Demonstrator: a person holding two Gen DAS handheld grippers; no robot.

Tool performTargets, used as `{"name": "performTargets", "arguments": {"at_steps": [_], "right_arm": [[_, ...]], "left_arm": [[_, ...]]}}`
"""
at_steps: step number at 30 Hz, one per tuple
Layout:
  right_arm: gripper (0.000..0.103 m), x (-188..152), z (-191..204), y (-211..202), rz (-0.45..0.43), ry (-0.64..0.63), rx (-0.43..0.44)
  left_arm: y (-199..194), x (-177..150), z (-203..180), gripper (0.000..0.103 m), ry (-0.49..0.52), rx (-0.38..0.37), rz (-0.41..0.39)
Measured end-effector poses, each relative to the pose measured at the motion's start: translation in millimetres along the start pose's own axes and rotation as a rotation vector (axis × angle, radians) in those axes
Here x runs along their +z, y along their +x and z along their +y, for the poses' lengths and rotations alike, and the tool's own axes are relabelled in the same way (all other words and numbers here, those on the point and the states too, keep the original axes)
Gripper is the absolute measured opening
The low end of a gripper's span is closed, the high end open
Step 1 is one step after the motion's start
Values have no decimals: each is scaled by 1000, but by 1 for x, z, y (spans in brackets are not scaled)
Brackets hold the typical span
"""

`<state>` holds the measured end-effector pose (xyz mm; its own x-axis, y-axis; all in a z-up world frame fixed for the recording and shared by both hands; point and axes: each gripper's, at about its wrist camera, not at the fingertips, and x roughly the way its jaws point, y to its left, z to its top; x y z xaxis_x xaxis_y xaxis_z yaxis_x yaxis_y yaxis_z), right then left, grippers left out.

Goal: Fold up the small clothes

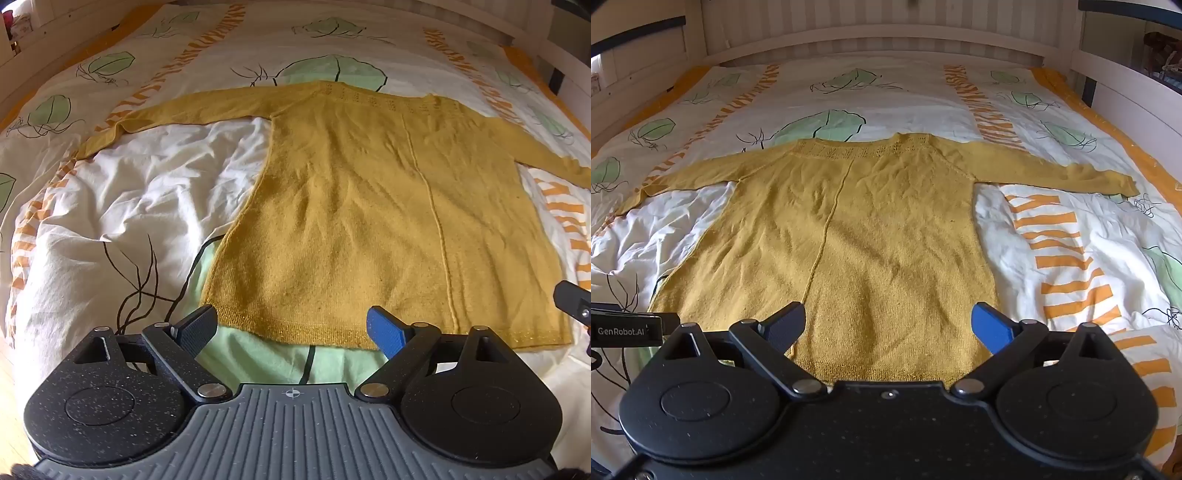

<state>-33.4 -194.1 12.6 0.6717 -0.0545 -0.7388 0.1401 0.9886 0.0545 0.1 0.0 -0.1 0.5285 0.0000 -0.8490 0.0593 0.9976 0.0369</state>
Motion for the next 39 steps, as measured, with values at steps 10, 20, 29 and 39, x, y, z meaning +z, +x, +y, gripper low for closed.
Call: {"name": "performTargets", "arguments": {"at_steps": [10, 20, 29, 39], "right_arm": [[97, 3, 2, -1, 3, -1, -7], [97, -2, 2, 1, 7, 1, -7], [97, -1, 0, 3, 10, 5, -6], [97, 1, 1, 4, 12, -4, -8]], "left_arm": [[3, -3, 2, 88, 4, -13, -3], [7, -4, -1, 88, 1, -11, 21], [7, -4, -2, 88, 1, -11, 22], [8, -3, -3, 88, 4, -10, 27]]}}
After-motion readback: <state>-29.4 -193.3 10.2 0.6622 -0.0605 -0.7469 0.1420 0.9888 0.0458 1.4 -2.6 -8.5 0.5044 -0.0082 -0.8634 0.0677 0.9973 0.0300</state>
